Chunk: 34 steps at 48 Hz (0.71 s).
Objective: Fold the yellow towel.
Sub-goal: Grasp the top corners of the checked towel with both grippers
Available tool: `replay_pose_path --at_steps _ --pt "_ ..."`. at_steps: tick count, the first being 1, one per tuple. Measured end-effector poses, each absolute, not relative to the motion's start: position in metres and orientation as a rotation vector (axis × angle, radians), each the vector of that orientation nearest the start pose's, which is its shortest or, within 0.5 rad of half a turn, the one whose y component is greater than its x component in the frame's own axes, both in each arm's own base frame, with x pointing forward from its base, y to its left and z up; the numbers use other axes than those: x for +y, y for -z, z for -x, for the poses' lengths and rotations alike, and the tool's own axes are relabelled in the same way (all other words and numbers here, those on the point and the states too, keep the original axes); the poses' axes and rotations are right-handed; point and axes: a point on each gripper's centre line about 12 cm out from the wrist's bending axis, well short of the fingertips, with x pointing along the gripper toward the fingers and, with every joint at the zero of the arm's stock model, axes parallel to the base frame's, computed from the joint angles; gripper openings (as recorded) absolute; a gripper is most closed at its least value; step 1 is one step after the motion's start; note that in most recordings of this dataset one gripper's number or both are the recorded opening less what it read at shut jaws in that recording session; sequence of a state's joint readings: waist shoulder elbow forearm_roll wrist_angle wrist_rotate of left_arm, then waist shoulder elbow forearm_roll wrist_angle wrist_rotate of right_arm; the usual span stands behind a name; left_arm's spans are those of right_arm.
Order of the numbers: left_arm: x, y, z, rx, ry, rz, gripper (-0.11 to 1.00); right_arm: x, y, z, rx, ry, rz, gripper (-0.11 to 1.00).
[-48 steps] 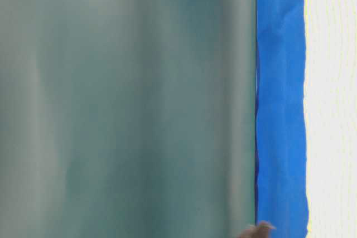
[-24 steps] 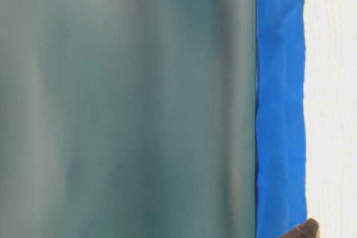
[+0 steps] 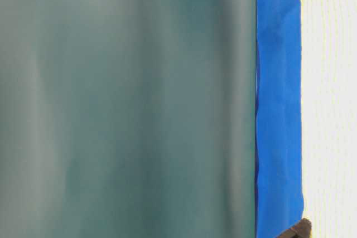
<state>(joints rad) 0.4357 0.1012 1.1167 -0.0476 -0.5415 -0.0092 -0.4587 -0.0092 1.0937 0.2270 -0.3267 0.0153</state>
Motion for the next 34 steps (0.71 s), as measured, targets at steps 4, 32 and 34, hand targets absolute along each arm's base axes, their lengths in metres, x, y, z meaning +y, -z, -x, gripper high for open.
replay_pose_path --at_steps 4,32,34 --pt "0.123 -0.066 -0.258 0.665 -0.458 0.188 0.02 -0.132 -0.084 -0.249 0.689 0.594 -0.365 0.06" --pt "0.114 -0.102 -0.263 0.606 -0.423 0.168 0.02 -0.129 -0.115 -0.242 0.591 0.600 -0.376 0.06" --pt "0.113 -0.102 -0.263 0.606 -0.420 0.169 0.02 -0.129 -0.115 -0.241 0.593 0.600 -0.376 0.06"
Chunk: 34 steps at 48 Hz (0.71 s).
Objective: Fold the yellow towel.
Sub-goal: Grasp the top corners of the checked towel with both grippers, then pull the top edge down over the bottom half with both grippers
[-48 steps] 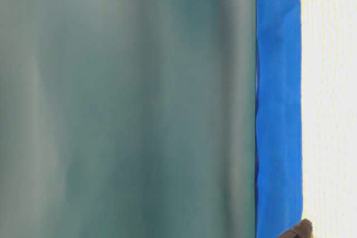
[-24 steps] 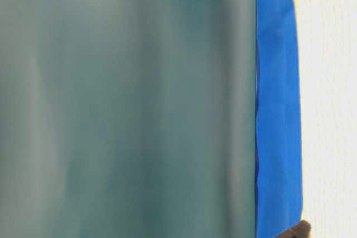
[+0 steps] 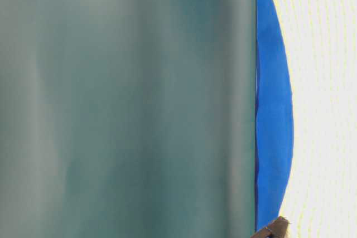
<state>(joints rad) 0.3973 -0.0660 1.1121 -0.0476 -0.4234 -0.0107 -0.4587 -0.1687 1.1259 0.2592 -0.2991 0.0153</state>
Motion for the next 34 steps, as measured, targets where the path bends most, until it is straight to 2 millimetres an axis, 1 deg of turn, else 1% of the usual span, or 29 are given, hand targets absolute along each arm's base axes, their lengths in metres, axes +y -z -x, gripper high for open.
replay_pose_path --at_steps 5,12,18,30,34 --pt "0.105 -0.102 -0.263 0.605 -0.397 0.165 0.02 -0.127 -0.116 -0.242 0.592 0.593 -0.377 0.06" --pt "0.090 -0.105 -0.263 0.599 -0.355 0.173 0.02 -0.113 -0.123 -0.245 0.585 0.550 -0.382 0.06" --pt "0.076 -0.110 -0.261 0.584 -0.319 0.189 0.02 -0.101 -0.127 -0.240 0.579 0.533 -0.413 0.06" --pt "0.040 -0.123 -0.258 0.591 -0.205 0.194 0.02 -0.063 -0.136 -0.233 0.561 0.431 -0.454 0.06" --pt "0.028 -0.127 -0.257 0.597 -0.164 0.190 0.02 -0.047 -0.137 -0.231 0.570 0.381 -0.468 0.06"
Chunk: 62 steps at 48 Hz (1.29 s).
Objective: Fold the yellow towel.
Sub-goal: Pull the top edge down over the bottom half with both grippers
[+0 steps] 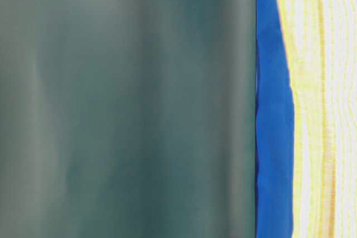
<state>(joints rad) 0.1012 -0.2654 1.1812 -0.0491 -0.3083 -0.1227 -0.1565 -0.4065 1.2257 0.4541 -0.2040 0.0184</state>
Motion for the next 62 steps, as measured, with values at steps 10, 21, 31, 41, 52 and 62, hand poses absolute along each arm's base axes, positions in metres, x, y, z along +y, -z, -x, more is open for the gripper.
replay_pose_path --at_steps 10,21,31,41,52,62 --pt "0.002 -0.137 -0.255 0.591 -0.085 0.223 0.02 -0.016 -0.139 -0.231 0.596 0.274 -0.486 0.06" --pt "-0.025 -0.139 -0.253 0.595 0.008 0.237 0.02 0.014 -0.138 -0.231 0.627 0.165 -0.475 0.06" --pt "-0.040 -0.138 -0.255 0.612 0.050 0.250 0.02 0.028 -0.142 -0.233 0.630 0.118 -0.484 0.06" --pt "-0.047 -0.138 -0.256 0.614 0.074 0.244 0.02 0.038 -0.141 -0.236 0.645 0.085 -0.473 0.06" --pt "-0.048 -0.135 -0.260 0.641 0.072 0.239 0.02 0.040 -0.137 -0.242 0.668 0.088 -0.468 0.06" --pt "-0.050 -0.131 -0.266 0.691 0.066 0.233 0.02 0.047 -0.135 -0.243 0.696 0.066 -0.463 0.06"
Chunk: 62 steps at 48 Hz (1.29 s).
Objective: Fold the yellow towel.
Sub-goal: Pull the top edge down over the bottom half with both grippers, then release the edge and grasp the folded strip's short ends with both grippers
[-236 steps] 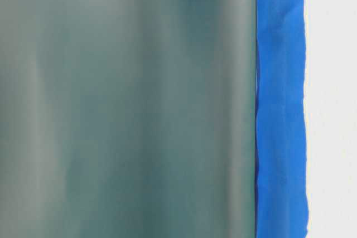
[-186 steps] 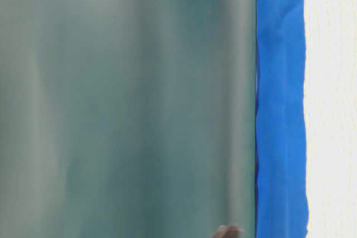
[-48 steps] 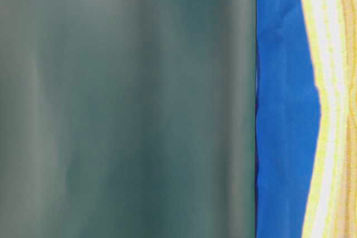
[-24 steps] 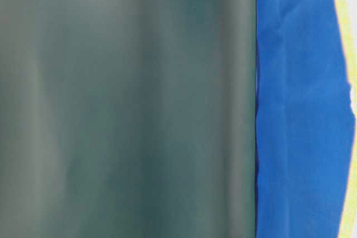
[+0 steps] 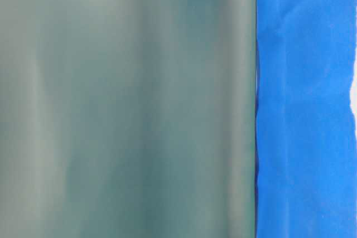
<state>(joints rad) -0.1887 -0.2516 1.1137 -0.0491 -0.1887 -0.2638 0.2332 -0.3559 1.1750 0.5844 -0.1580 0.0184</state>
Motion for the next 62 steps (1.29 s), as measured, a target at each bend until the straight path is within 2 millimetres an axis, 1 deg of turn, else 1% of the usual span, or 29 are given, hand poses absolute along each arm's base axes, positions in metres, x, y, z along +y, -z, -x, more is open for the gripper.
replay_pose_path --at_steps 4,7,11,15,18,20,23,26,29,34,41,47,55,62 --pt "-0.050 -0.130 -0.267 0.705 0.063 0.232 0.02 0.050 -0.134 -0.242 0.704 0.055 -0.460 0.08" --pt "-0.050 -0.130 -0.268 0.706 0.063 0.232 0.08 0.052 -0.135 -0.243 0.704 0.047 -0.457 0.19" --pt "-0.050 -0.130 -0.268 0.708 0.063 0.232 0.25 0.054 -0.137 -0.244 0.700 0.042 -0.457 0.44" --pt "-0.050 -0.130 -0.268 0.708 0.063 0.232 0.48 0.054 -0.138 -0.244 0.697 0.040 -0.456 0.69" --pt "-0.050 -0.132 -0.268 0.701 0.066 0.231 0.64 0.054 -0.138 -0.244 0.698 0.038 -0.454 0.82" --pt "-0.050 -0.132 -0.267 0.700 0.067 0.228 0.73 0.054 -0.138 -0.244 0.696 0.038 -0.452 0.82" --pt "-0.050 -0.134 -0.268 0.692 0.072 0.220 0.78 0.054 -0.138 -0.244 0.693 0.035 -0.448 0.78" --pt "-0.050 -0.135 -0.268 0.688 0.071 0.219 0.77 0.053 -0.140 -0.245 0.686 0.038 -0.451 0.75" --pt "-0.046 -0.135 -0.269 0.686 0.060 0.220 0.75 0.047 -0.142 -0.245 0.674 0.055 -0.457 0.75" --pt "-0.032 -0.135 -0.271 0.678 0.022 0.209 0.75 0.032 -0.143 -0.247 0.658 0.103 -0.460 0.75" --pt "-0.012 -0.135 -0.272 0.672 -0.030 0.176 0.75 0.007 -0.142 -0.248 0.645 0.182 -0.444 0.75" --pt "-0.001 -0.136 -0.273 0.664 -0.052 0.145 0.75 -0.010 -0.140 -0.246 0.653 0.235 -0.441 0.75" --pt "0.006 -0.135 -0.272 0.669 -0.073 0.140 0.75 -0.019 -0.139 -0.246 0.655 0.265 -0.445 0.75" --pt "0.012 -0.119 -0.268 0.726 -0.099 0.144 0.75 -0.023 -0.128 -0.246 0.698 0.289 -0.442 0.75"
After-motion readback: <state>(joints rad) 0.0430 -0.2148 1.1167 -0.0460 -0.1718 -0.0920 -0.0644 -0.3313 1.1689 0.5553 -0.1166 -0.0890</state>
